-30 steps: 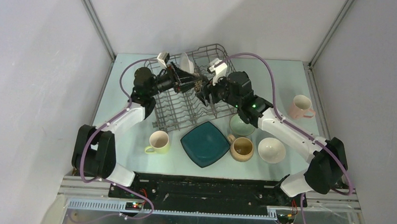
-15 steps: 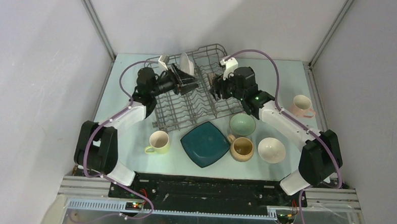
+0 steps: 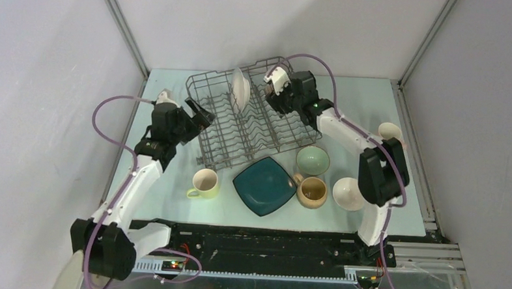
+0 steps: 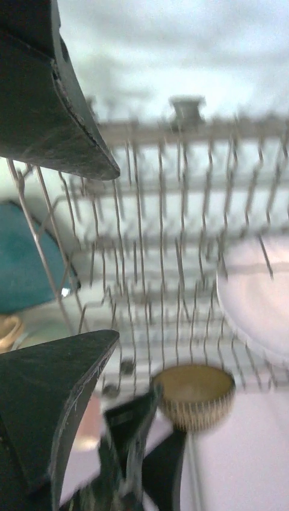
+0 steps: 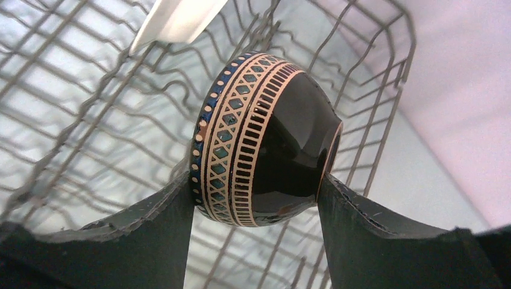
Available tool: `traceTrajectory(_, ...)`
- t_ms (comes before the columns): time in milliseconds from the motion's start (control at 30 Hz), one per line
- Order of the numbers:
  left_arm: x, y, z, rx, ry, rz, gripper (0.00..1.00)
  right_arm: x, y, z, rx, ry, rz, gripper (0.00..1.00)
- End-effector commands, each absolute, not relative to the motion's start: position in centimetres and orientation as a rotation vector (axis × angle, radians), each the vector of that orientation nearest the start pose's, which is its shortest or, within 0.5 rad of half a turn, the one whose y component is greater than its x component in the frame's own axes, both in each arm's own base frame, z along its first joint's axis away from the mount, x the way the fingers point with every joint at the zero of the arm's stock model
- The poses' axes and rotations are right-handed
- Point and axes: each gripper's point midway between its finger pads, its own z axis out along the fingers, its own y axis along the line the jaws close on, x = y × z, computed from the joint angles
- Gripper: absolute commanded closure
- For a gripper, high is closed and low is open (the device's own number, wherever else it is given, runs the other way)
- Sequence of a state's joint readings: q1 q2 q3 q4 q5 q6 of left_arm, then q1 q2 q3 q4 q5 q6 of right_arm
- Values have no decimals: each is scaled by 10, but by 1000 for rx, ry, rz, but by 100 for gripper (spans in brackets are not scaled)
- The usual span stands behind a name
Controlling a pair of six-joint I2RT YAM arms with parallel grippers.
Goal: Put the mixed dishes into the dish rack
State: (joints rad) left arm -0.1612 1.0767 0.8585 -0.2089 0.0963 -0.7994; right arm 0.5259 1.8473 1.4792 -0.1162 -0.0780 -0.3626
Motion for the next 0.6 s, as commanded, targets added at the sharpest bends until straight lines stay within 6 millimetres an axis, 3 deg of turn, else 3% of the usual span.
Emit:
traceTrajectory(0, 341, -52, 175, -719, 2128, -324, 0, 520, 284, 244, -1061, 1580, 34, 100)
traceTrajectory(167, 349, -53, 158, -737, 2140, -325, 0, 551, 289, 232, -1233, 1426, -142, 100)
traceTrajectory(333, 360, -56, 153, -732, 2164, -356, 0, 574, 288, 215, -1359, 1336, -216, 100)
traceTrajectory(567, 365, -65, 155, -708, 2169, -429, 0, 604, 276, 221, -1356, 1223, -310, 100)
